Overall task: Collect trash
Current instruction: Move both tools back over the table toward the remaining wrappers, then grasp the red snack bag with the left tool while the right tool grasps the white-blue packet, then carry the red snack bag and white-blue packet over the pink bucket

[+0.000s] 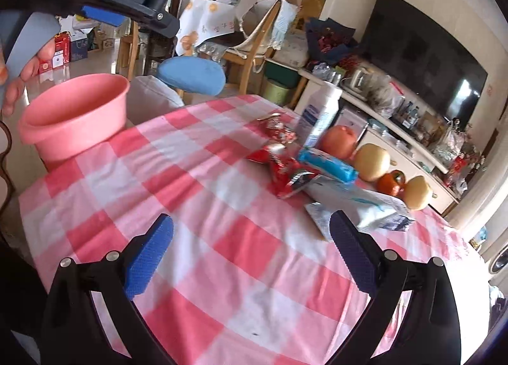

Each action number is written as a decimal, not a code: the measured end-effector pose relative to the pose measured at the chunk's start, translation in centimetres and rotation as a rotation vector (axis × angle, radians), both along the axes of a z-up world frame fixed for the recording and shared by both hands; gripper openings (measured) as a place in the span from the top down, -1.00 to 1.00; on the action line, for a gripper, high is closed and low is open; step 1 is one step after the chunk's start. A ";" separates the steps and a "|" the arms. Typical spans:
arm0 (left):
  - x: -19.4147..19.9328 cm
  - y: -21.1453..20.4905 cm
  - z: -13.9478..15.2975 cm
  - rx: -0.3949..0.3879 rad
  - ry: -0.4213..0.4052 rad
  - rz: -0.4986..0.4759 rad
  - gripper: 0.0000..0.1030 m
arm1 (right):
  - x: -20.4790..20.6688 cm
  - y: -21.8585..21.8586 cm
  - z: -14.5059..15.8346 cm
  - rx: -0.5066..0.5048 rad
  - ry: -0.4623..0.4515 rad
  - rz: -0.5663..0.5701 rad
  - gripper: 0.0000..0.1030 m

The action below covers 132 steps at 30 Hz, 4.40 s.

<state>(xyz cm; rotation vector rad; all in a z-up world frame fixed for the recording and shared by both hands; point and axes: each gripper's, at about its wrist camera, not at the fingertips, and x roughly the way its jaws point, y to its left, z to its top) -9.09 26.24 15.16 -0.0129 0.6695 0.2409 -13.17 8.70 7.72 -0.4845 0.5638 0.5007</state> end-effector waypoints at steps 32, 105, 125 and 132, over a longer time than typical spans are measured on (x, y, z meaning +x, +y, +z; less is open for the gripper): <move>10.9 -8.7 -7.3 -0.495 0.254 -0.010 -0.76 | 10.7 -17.3 -0.5 0.540 0.364 -0.217 -0.92; 12.2 -9.0 -8.1 -0.438 0.288 -0.127 0.31 | 14.6 -17.9 -2.6 0.770 0.618 -0.047 0.62; 7.0 -5.8 -4.4 -0.368 0.182 -0.138 0.31 | 11.1 -16.1 0.1 0.753 0.504 -0.064 0.64; 5.2 -3.5 -3.4 -0.284 0.142 -0.102 0.31 | 10.3 -14.0 1.0 0.748 0.495 -0.045 0.64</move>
